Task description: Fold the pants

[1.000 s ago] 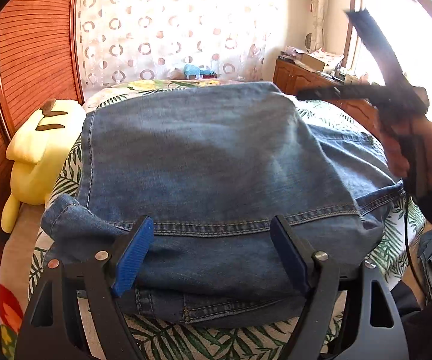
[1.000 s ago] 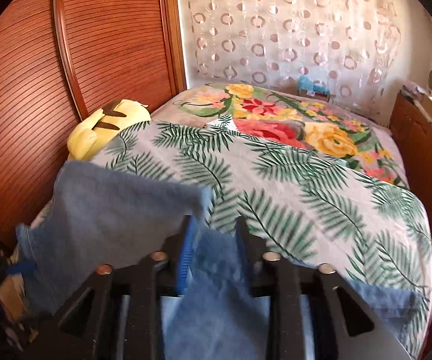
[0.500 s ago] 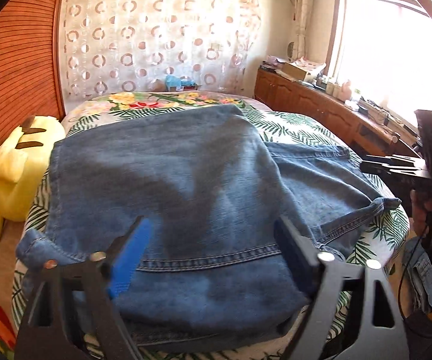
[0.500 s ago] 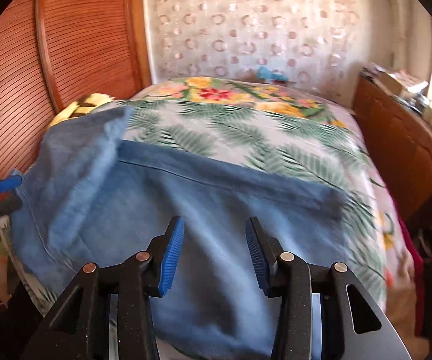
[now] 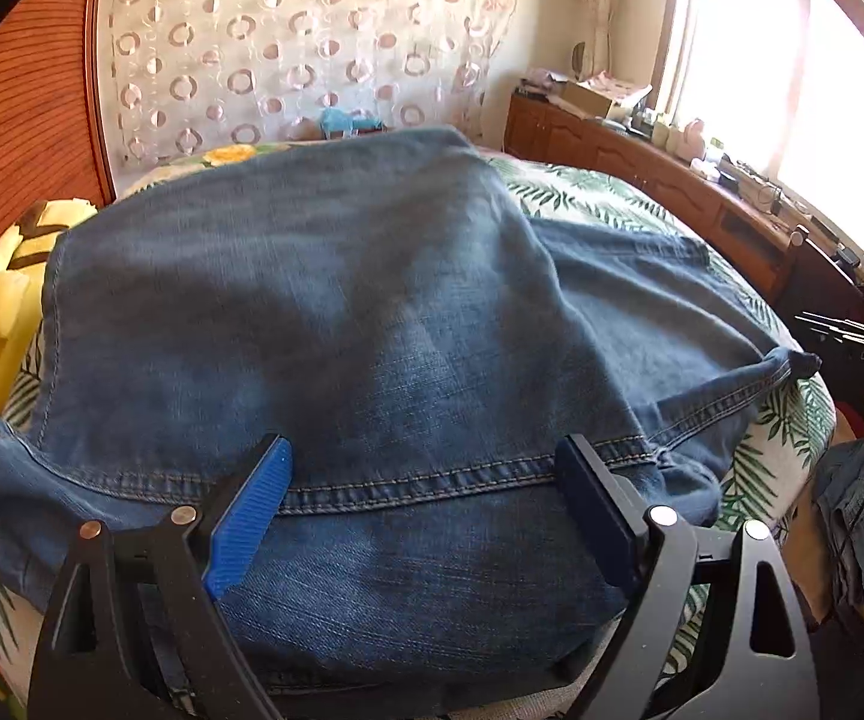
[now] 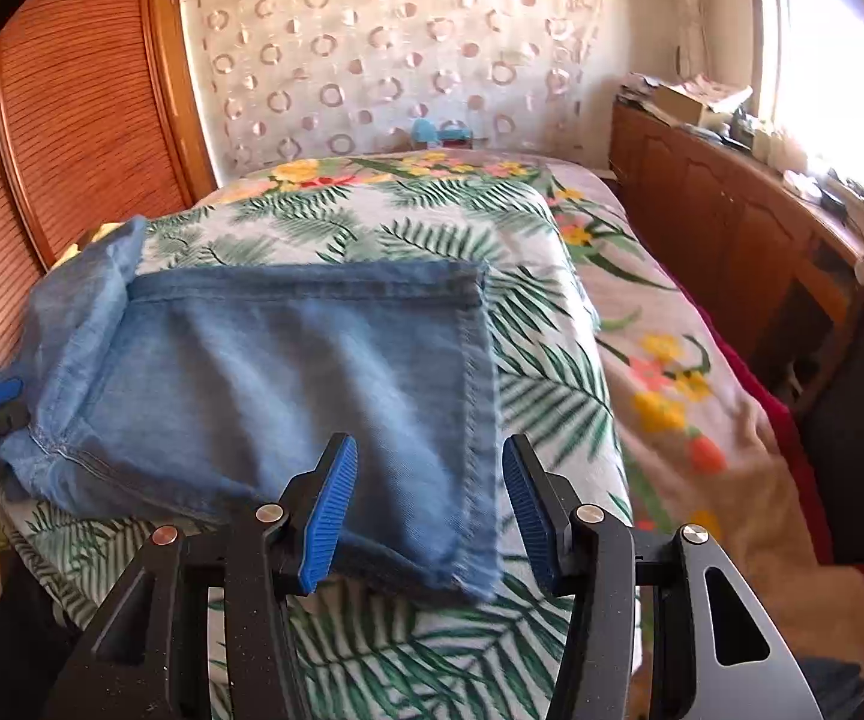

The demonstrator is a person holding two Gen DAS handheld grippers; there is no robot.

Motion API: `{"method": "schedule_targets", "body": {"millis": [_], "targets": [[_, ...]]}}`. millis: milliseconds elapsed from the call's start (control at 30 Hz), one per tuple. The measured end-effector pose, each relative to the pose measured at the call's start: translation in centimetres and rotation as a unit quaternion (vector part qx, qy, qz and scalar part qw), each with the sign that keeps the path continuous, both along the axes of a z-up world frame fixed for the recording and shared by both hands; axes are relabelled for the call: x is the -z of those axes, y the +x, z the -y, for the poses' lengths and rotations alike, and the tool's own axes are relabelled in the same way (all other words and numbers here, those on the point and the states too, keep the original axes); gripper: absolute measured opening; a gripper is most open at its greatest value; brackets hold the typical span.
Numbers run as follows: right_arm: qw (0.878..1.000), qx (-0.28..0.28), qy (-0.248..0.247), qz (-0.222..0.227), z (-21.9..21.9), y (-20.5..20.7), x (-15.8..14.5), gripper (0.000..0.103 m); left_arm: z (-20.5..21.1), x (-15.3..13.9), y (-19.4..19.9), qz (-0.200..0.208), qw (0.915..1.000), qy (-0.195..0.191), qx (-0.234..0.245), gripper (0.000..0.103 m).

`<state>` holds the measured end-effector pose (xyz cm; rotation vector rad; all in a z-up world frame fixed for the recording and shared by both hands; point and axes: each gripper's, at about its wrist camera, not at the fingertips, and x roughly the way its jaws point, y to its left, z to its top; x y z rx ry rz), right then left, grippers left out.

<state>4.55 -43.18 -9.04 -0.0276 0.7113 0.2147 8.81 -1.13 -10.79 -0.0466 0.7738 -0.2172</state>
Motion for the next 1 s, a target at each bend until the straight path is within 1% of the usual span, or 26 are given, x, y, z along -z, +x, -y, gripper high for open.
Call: {"method": "schedule_targets", "body": {"millis": [133, 300, 433, 500, 600, 633, 667, 700, 733, 767, 900, 1000], "targets": [[1.000, 0.003, 0.003, -0.020, -0.6, 0.2, 0.5, 0.053, 0.1, 0.4, -0.3, 0.006, 1.0000, 0.002, -0.001, 0.090], [0.999, 0.005, -0.004, -0.044, -0.6, -0.3, 1.9, 0.053, 0.3, 0.6, -0.8, 0.017, 0.9998, 0.010, -0.002, 0.090], [0.999, 0.009, -0.017, -0.033, -0.9, -0.8, 1.9, 0.053, 0.3, 0.7, -1.0, 0.024, 0.9996, 0.017, -0.006, 0.090], [0.999, 0.007, -0.034, -0.025, -1.2, -1.5, 1.8, 0.053, 0.3, 0.7, -1.1, 0.023, 0.9995, 0.019, -0.007, 0.090], [0.999, 0.008, -0.028, -0.020, -1.0, -1.8, 1.8, 0.053, 0.2, 0.6, -1.0, 0.021, 0.9996, 0.018, -0.007, 0.090], [0.999, 0.007, -0.029, -0.020, -0.9, -1.8, 1.8, 0.050, 0.1, 0.6, -1.0, 0.019, 0.9996, 0.018, -0.006, 0.090], [0.999, 0.004, -0.027, -0.019, -0.9, -1.7, 1.9, 0.045, 0.1, 0.5, -1.0, 0.017, 0.9997, 0.017, -0.006, 0.090], [0.999, -0.002, -0.025, -0.019, -1.3, -1.5, 2.1, 0.029, 0.0, 0.4, -1.0, 0.015, 0.9997, 0.016, -0.006, 0.090], [0.999, -0.006, -0.024, -0.021, -1.5, -1.1, 2.3, 0.019, -0.1, 0.2, -1.1, 0.014, 0.9998, 0.016, -0.005, 0.090], [0.999, -0.013, -0.017, -0.025, -1.5, -1.1, 2.3, 0.015, -0.3, 0.0, -1.2, 0.014, 0.9997, 0.016, -0.006, 0.090], [0.999, -0.017, -0.002, -0.028, -1.2, -0.2, 2.2, 0.014, -2.2, -1.0, -2.3, 0.028, 0.9990, 0.022, -0.029, 0.090], [1.000, -0.012, 0.002, -0.019, -0.8, 0.0, 1.8, 0.014, -5.4, -1.5, -3.2, 0.032, 0.9971, 0.024, -0.064, 0.090]]}}
